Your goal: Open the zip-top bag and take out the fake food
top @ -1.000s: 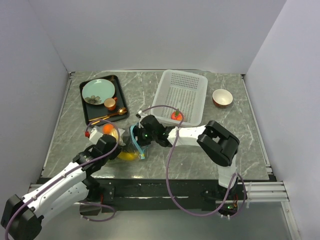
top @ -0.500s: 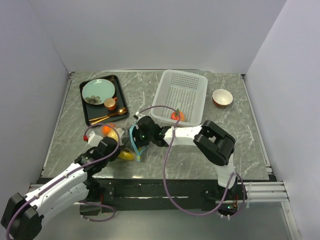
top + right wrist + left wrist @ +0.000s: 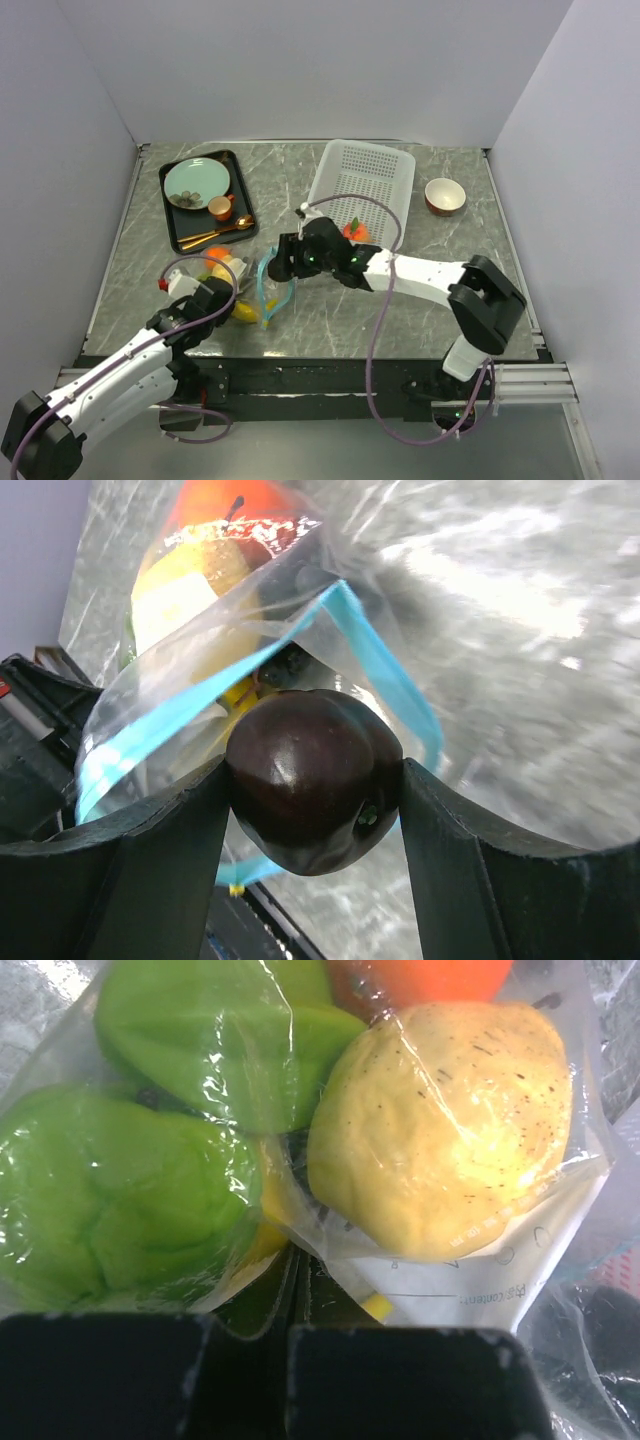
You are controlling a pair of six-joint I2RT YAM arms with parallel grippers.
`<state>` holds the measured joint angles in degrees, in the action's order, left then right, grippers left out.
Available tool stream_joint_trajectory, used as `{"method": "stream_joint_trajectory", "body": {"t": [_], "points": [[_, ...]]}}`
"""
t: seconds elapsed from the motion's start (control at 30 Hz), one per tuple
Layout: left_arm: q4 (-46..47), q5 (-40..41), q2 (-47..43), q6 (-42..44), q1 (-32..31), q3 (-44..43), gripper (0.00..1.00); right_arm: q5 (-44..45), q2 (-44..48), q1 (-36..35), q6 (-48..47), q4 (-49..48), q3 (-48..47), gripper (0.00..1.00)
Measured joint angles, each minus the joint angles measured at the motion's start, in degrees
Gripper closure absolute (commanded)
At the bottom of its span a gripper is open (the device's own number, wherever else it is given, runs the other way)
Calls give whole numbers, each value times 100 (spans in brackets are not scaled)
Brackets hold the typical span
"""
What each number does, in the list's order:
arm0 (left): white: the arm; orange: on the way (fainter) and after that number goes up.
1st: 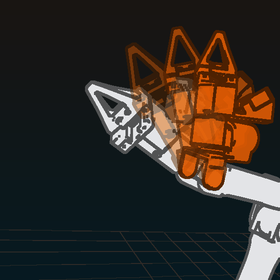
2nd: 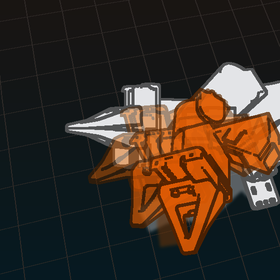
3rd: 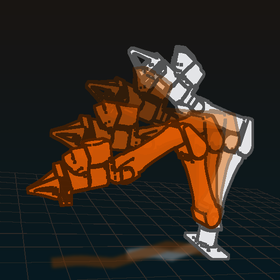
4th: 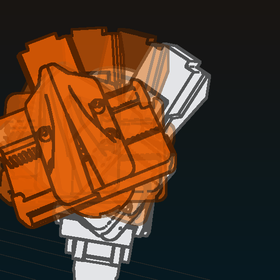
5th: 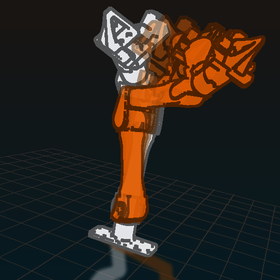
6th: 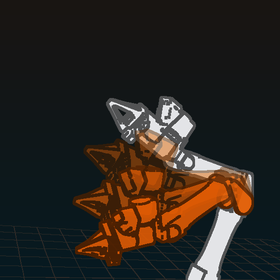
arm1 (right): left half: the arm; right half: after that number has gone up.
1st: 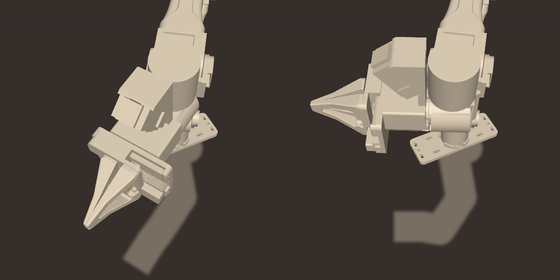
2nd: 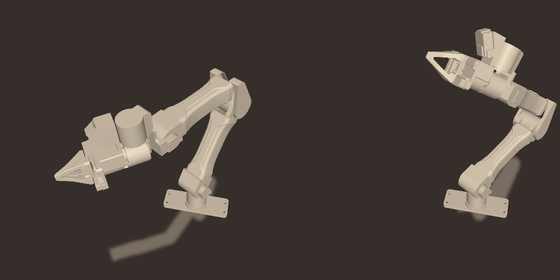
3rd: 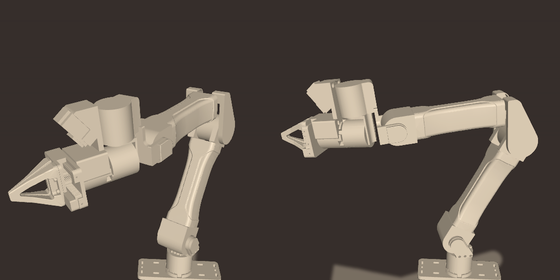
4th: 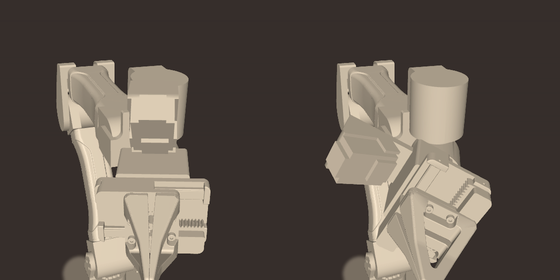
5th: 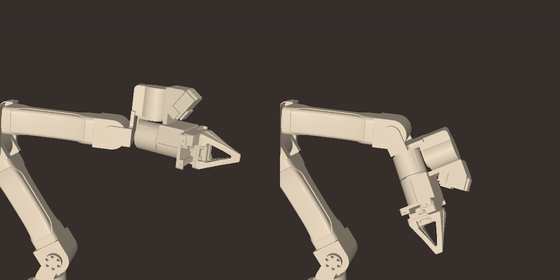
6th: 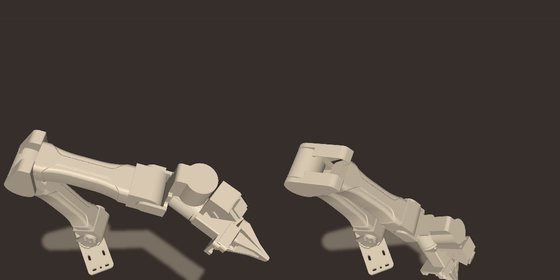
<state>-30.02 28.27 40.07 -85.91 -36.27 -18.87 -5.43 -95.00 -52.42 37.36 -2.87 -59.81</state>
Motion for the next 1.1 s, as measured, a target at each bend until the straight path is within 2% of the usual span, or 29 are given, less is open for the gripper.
{"method": "stream_joint_trajectory", "body": {"t": [0.2, 0.33, 0.43, 0.47, 0.57, 0.73, 0.83, 0.9, 0.93, 0.97, 1.03, 1.1], "points": [[42, -52, -155, 315, 0, -20, 99, 175, 905, 527, -125, 446, 365, 64], [37, -155, -264, 590, 0, -179, 98, 251, 1401, 1447, -225, 636, 420, 62], [31, -238, -264, 809, 0, -398, 96, 352, 1449, 2199, -302, 688, 345, 46], [24, -273, -267, 887, 0, -476, 96, 387, 1377, 2406, -332, 737, 280, 36], [-7, -345, -315, 1110, 0, -695, 95, 431, 979, 2793, -420, 846, -55, 14], [-326, -240, -387, 1429, 0, -1235, 89, 328, 245, 3095, -535, 938, -520, 6], [-481, -24, -372, 1602, 0, -1600, 83, 282, 188, 3136, -577, 1104, -553, 9], [-522, 149, -319, 1683, 2, -1762, 82, 225, 243, 3134, -579, 1145, -555, 16], [-535, 223, -278, 1735, 2, -1823, 82, 184, 306, 3117, -575, 1156, -546, 22], [-542, 319, -205, 1786, 26, -1878, 84, 144, 389, 3099, -566, 1132, -496, 35], [-542, 402, -46, 1908, 142, -1939, 84, 90, 717, 3003, -516, 1003, -238, 47], [-483, 404, 122, 2079, 417, -1963, 90, -11, 1143, 2771, -387, 903, 138, 53]]}}
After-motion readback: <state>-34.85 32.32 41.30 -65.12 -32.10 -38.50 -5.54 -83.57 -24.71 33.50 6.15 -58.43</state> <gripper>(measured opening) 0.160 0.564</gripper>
